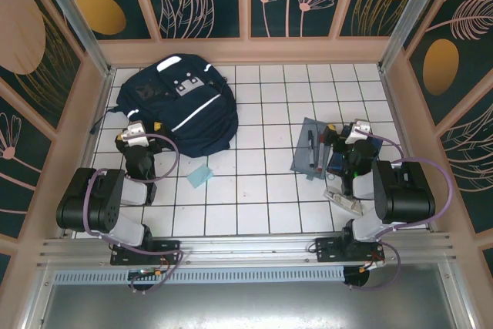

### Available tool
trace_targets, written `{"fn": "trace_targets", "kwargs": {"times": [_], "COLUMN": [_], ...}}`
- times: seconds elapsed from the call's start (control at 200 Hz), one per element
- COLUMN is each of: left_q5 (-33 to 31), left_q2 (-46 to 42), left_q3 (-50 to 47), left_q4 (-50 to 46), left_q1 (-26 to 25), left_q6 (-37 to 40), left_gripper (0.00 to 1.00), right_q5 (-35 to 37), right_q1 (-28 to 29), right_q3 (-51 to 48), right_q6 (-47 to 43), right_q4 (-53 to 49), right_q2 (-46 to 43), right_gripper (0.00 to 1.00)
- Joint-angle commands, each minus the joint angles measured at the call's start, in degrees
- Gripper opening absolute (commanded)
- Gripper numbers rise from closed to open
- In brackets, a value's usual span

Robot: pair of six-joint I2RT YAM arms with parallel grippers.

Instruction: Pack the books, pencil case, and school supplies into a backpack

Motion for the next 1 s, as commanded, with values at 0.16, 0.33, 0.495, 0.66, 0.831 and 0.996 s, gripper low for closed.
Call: {"fn": "trace_targets", "kwargs": {"times": [0.16, 0.33, 0.495, 0.66, 0.831, 0.996], "left_q5": [0.9, 1.0, 1.0, 1.1, -0.9, -6.2], "left_q2": [-0.2, -0.1, -0.1, -0.1, -0.5, -7.6], "left_q3": [0.6, 0.9, 0.9, 0.9, 0.5, 10.5], "left_q4": [0.7, 0.4, 0.3, 0.3, 1.0, -24.6], "left_q1": [0.3, 0.3, 0.3, 0.3, 0.4, 0.2], "left_q6": [0.7, 0.6, 0.6, 0.6, 0.2, -3.7], "left_gripper": [0.99, 0.99, 0.99, 0.99, 0.99, 0.99], "right_q5": [-0.7, -0.7, -0.8, -0.9, 1.2, 13.9], "right_q1": [-0.2, -0.2, -0.3, -0.3, 1.2, 6.1], "right_q3": [0.8, 0.7, 0.9, 0.9, 1.8, 10.8], "right_q6": [-1.0, -1.0, -0.9, -1.0, -2.1, -1.2], "right_q4": [1.4, 1.4, 1.3, 1.2, -2.2, -22.6], "right_q2": [0.1, 0.1, 0.1, 0.1, -2.5, -11.4], "right_gripper": [0.99, 0.99, 0.99, 0.99, 0.99, 0.99]}}
